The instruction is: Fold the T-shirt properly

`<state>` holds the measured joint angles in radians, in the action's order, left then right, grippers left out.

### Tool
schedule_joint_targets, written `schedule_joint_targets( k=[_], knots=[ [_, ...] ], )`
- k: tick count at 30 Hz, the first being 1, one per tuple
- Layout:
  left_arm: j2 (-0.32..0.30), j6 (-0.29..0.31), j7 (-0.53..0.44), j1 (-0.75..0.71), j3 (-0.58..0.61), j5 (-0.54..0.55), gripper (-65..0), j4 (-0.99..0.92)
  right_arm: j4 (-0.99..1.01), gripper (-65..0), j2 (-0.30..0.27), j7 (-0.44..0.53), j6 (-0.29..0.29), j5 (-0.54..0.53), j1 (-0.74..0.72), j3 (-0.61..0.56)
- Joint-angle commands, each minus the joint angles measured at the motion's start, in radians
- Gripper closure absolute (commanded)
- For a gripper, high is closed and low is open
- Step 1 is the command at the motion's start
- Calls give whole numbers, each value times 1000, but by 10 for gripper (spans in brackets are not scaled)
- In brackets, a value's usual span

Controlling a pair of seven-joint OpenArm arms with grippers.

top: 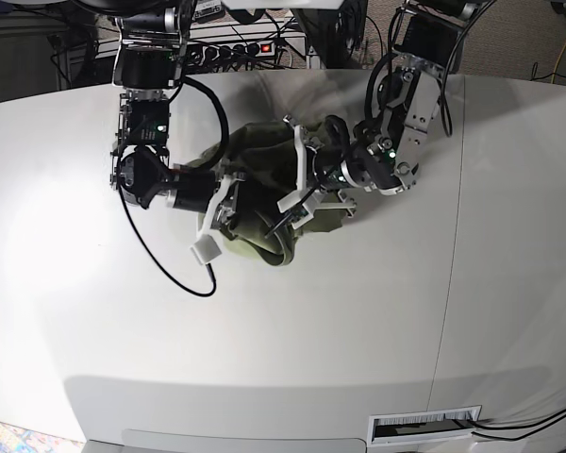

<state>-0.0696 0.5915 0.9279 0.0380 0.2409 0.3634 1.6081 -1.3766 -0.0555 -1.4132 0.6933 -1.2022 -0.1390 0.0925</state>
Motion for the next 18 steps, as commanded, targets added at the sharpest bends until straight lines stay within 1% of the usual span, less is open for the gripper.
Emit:
schedule_joint_targets(
  k=[1, 4, 6, 14, 18],
  knots=[
    [6, 0, -16, 6, -2, 17, 0, 19, -20, 0, -2, 22, 5, -34, -26, -10],
    [6, 0, -19, -11, -2, 3, 0, 19, -20, 0, -3, 48, 5, 0, -34, -40],
    [6, 0, -21, -20, -2, -4, 0, 19, -21, 0, -3, 66, 5, -3, -42, -46],
    [6, 0, -31, -27, -2, -5, 0, 19, -21, 0, -2, 77, 5, -12, -75, -46],
    [6, 0, -38, -27, -2, -5, 0, 19, -21, 0, 24, 79, 5, -3, -75, -46]
  ],
)
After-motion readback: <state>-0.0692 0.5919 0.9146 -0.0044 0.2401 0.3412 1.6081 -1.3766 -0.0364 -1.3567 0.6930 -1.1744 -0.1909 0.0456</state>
